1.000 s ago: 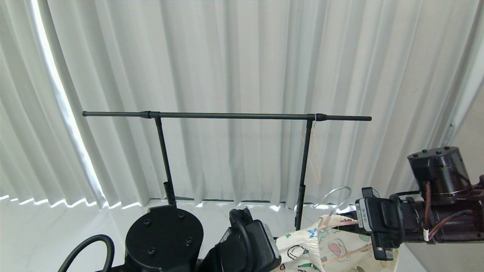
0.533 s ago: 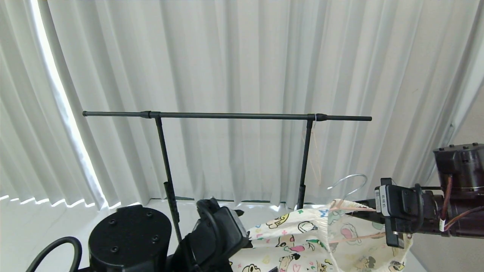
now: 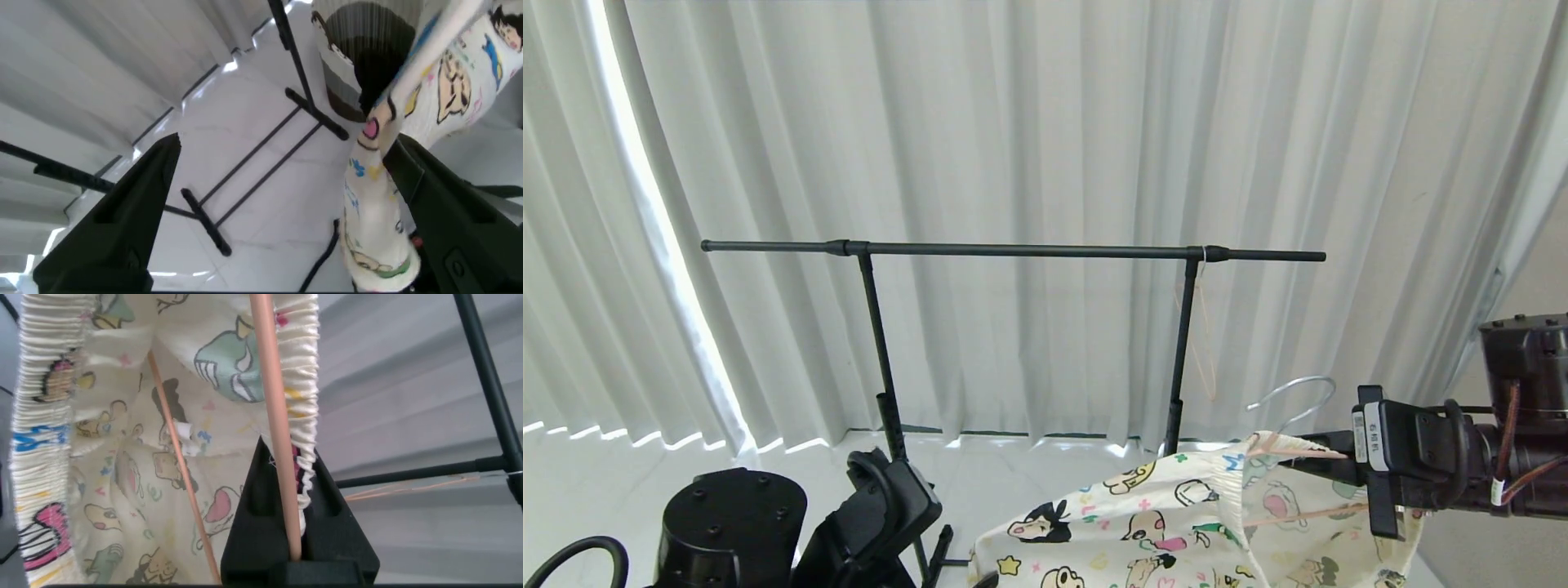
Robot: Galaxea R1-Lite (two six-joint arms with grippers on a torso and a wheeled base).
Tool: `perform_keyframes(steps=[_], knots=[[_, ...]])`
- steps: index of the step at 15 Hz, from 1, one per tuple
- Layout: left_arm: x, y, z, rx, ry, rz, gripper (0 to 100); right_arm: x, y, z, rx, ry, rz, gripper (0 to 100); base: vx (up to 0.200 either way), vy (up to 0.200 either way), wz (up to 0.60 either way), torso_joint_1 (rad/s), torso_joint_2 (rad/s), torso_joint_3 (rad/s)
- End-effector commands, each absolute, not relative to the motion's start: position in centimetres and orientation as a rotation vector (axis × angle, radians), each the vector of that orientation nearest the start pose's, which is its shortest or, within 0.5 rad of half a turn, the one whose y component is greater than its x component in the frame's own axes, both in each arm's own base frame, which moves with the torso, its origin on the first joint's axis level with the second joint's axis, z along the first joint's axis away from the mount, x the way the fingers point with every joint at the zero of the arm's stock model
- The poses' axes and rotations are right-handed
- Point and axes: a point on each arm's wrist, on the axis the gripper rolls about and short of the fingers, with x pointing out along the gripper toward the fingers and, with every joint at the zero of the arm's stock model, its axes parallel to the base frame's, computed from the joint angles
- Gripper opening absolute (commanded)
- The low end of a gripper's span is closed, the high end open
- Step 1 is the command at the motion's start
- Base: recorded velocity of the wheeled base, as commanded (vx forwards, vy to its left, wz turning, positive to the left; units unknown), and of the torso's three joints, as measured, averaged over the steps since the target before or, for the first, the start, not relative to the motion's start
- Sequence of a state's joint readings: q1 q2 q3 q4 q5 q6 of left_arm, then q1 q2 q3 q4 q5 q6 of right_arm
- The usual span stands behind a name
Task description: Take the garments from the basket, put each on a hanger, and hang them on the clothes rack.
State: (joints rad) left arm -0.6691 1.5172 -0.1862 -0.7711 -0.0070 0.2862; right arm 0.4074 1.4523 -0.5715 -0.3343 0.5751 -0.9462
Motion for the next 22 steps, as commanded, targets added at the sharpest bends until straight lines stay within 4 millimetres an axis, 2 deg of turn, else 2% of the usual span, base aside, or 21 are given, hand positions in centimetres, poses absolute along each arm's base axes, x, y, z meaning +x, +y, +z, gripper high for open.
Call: perform_keyframes(steps=[1,4,5,10,14,16,19,20,22], knots=[[14.8,-11.7,8.5,0.465,0.486,-0.740,100,19.4,9.7,16.3,-0.799,0.057,1.138,0,0.000,0.000,0.00,0.000,0.00,0.000],[14.7,-11.8,8.5,0.456,0.488,-0.776,100,19.3,9.7,16.4,-0.800,0.051,1.138,0,0.000,0.000,0.00,0.000,0.00,0.000],[14.6,-11.8,8.5,0.456,0.486,-0.779,0,19.3,9.7,16.4,-0.800,0.051,1.139,0,0.000,0.000,0.00,0.000,0.00,0.000],[14.4,-11.5,7.8,0.479,0.520,-0.748,0,19.0,9.6,16.5,-0.800,0.047,1.134,0,0.000,0.000,0.00,0.000,0.00,0.000],[14.5,-8.9,6.3,0.531,0.625,-0.488,0,19.2,9.2,16.5,-0.794,0.057,1.115,0,0.000,0.000,0.00,0.000,0.00,0.000],[14.3,-8.9,6.5,0.530,0.616,-0.492,0,19.2,9.2,16.6,-0.770,0.069,1.110,0,0.000,0.000,0.00,0.000,0.00,0.000],[14.2,-9.8,7.0,0.496,0.563,-0.526,0,19.0,9.1,17.1,-0.758,0.060,1.098,0,0.000,0.000,0.00,0.000,0.00,0.000],[14.1,-10.3,7.2,0.452,0.549,-0.539,100,18.9,9.1,17.1,-0.753,0.062,1.097,0,0.000,0.000,0.00,0.000,0.00,0.000],[13.8,-10.8,7.5,0.377,0.527,-0.541,100,18.7,9.0,17.1,-0.750,0.063,1.092,0,0.000,0.000,0.00,0.000,0.00,0.000]])
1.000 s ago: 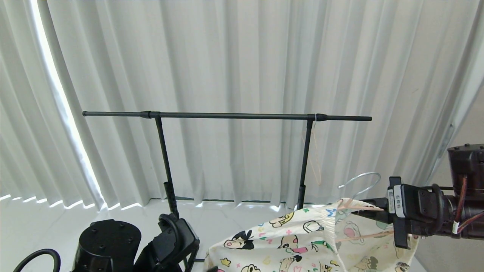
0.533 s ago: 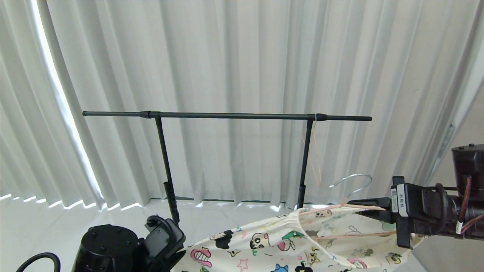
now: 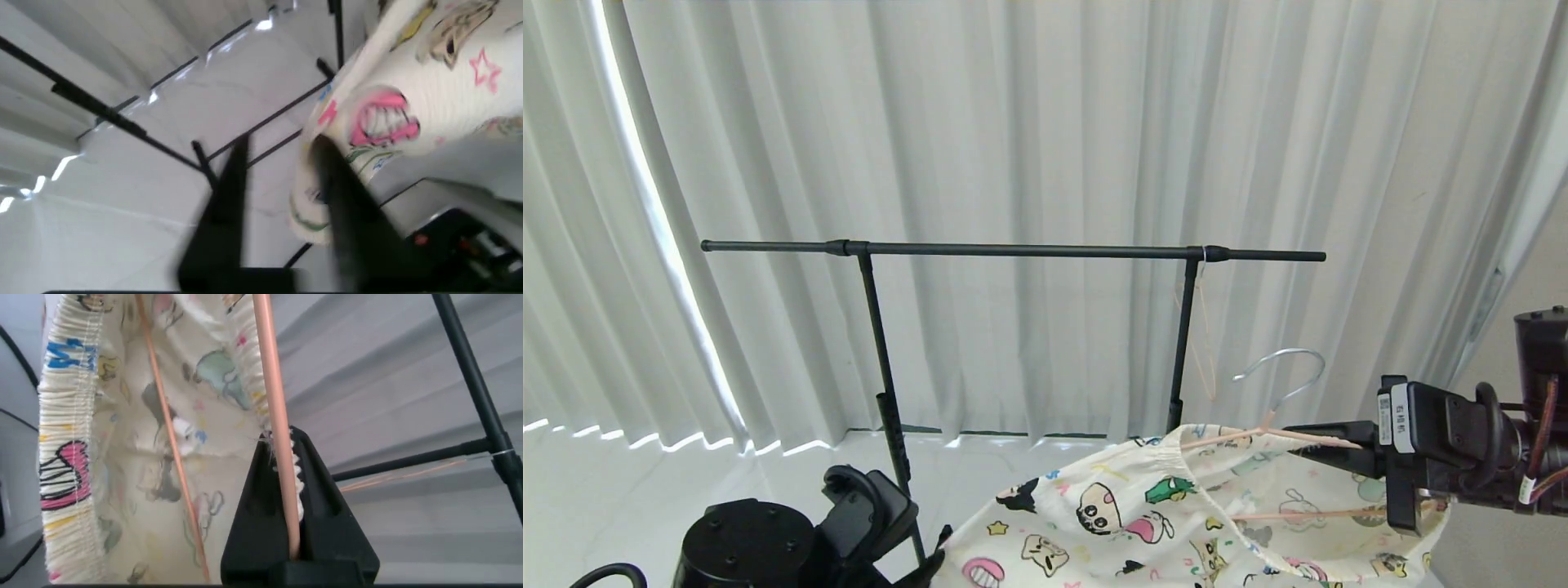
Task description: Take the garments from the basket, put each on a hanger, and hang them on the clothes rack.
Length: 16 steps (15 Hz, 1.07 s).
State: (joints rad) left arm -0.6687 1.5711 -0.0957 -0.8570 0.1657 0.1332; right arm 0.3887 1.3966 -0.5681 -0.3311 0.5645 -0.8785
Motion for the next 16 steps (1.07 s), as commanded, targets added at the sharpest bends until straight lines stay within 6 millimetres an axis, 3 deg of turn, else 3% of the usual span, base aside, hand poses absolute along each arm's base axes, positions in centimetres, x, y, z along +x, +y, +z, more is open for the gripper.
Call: perform_keyframes(steps=[1,3,6,9,12,14,16], knots=[[13.5,-10.6,8.1,0.335,0.503,-0.529,100,18.5,8.9,17.1,-0.738,0.073,1.086,0,0.000,0.000,0.00,0.000,0.00,0.000],[13.1,-9.9,9.1,0.245,0.459,-0.467,100,17.8,8.4,16.5,-0.702,0.145,1.037,0,0.000,0.000,0.00,0.000,0.00,0.000],[13.8,-8.4,10.7,0.204,0.374,-0.252,100,17.0,7.5,15.3,-0.686,0.374,0.782,0,0.000,0.000,0.00,0.000,0.00,0.000],[14.3,-6.9,10.7,0.239,0.362,0.058,100,16.9,7.5,13.9,-0.626,0.688,0.564,0,0.000,0.000,0.00,0.000,0.00,0.000],[14.8,-6.9,11.4,0.244,0.334,0.088,100,17.6,10.6,12.9,-0.408,0.809,0.492,0,0.000,0.000,0.00,0.000,0.00,0.000],[15.1,-7.1,11.7,0.263,0.322,0.084,100,18.8,14.1,13.1,-0.267,0.762,0.434,0,0.000,0.000,0.00,0.000,0.00,0.000],[15.2,-7.2,12.0,0.281,0.315,0.079,100,19.6,15.4,13.2,-0.235,0.705,0.411,0,0.000,0.000,0.00,0.000,0.00,0.000]])
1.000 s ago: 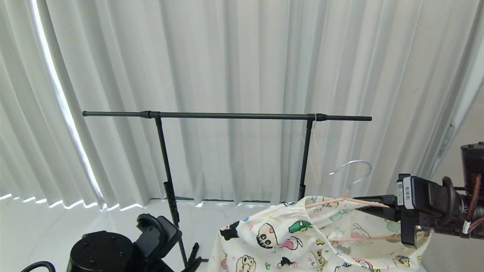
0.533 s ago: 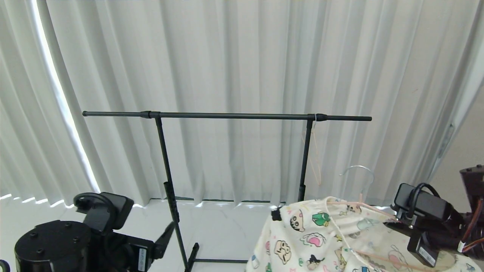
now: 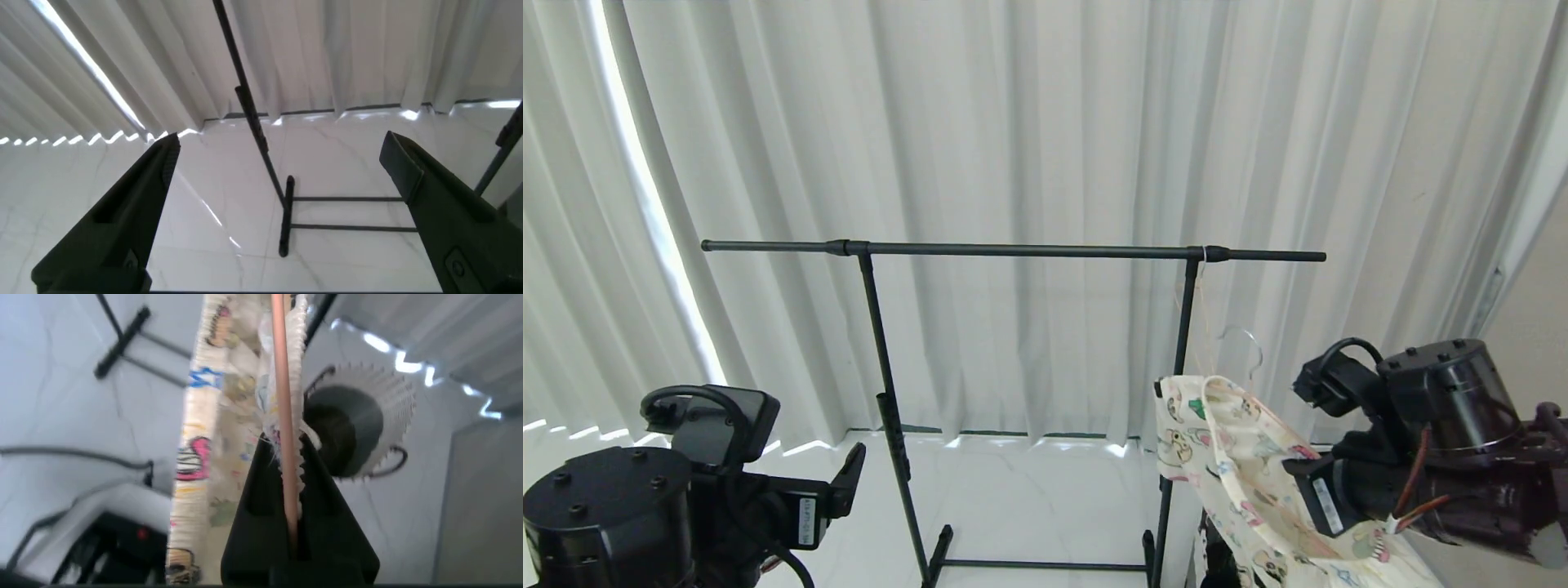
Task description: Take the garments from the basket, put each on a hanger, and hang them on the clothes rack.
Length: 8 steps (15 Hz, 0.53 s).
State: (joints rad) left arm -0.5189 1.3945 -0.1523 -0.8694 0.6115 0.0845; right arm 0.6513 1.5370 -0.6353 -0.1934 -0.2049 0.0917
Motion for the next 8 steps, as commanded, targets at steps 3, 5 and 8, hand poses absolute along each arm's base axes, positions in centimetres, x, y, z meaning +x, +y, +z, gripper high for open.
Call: perform_keyframes(steps=[3,5,8], knots=[[15.7,-7.5,12.4,0.275,0.298,0.070,100,20.1,15.7,13.7,-0.211,0.643,0.420,0,0.000,0.000,0.00,0.000,0.00,0.000],[15.7,-7.7,12.4,0.276,0.300,0.065,100,20.3,15.9,14.2,-0.197,0.614,0.425,0,0.200,0.000,0.00,0.000,0.00,0.005],[15.6,-7.9,12.3,0.279,0.300,0.049,100,21.0,16.5,15.1,-0.191,0.580,0.430,0,0.200,0.000,0.00,0.002,0.00,0.004]])
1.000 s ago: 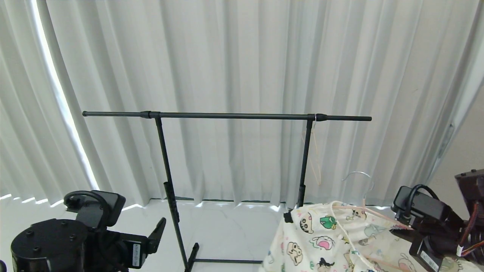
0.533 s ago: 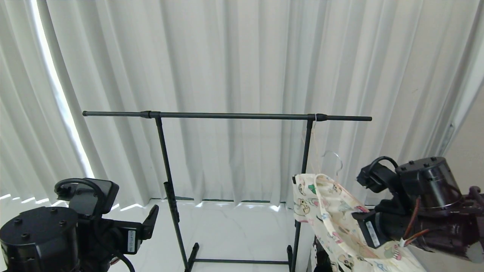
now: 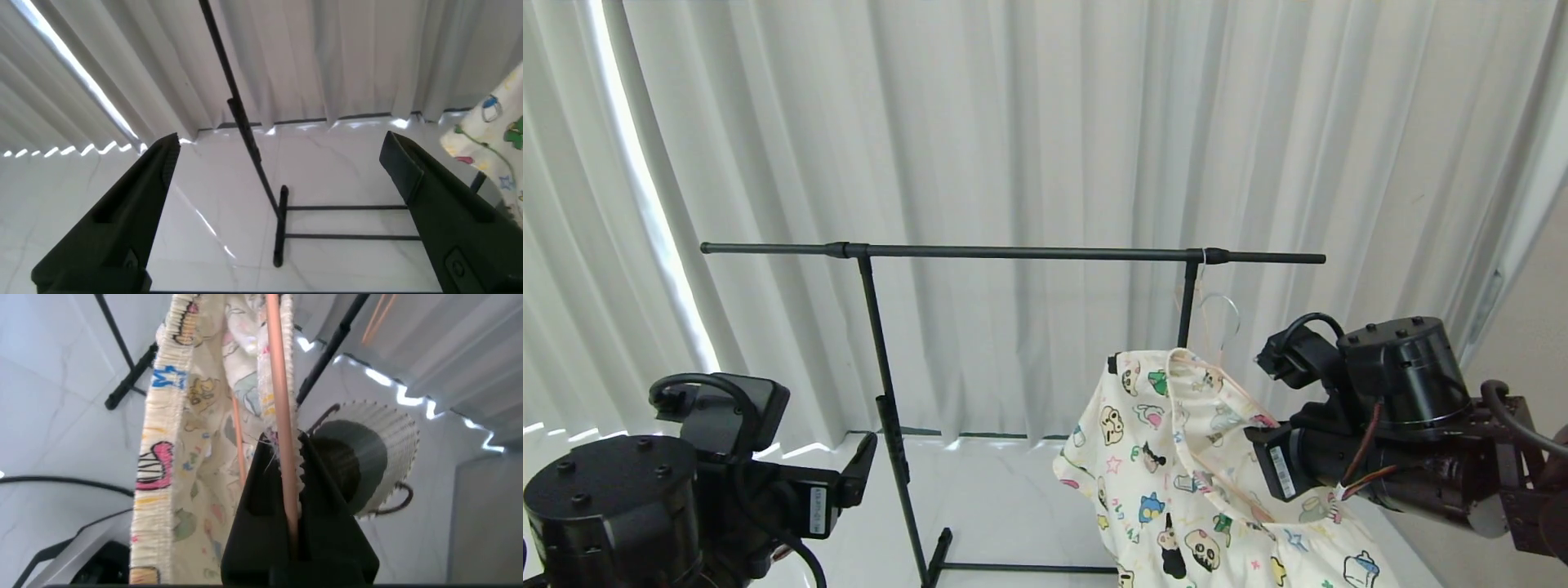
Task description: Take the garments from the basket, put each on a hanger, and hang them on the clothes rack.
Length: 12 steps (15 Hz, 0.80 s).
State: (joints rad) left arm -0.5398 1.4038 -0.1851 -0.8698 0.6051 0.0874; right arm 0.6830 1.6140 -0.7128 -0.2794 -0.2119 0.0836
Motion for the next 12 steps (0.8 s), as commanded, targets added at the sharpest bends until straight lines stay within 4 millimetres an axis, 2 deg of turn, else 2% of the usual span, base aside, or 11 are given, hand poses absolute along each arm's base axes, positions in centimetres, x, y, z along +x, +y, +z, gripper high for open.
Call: perform_keyframes(steps=[1,7,12], knots=[[15.6,-7.9,12.3,0.280,0.300,0.048,100,21.2,16.6,15.4,-0.194,0.570,0.434,0,0.200,0.000,0.00,-0.027,-0.01,0.012],[15.5,-8.0,12.3,0.281,0.301,0.043,100,21.6,17.3,16.3,-0.189,0.540,0.446,0,0.200,0.000,0.00,0.006,0.00,0.002],[15.6,-8.1,12.2,0.285,0.306,0.041,100,21.7,19.0,16.9,-0.200,0.535,0.488,0,0.200,0.000,0.00,0.003,0.00,0.002]])
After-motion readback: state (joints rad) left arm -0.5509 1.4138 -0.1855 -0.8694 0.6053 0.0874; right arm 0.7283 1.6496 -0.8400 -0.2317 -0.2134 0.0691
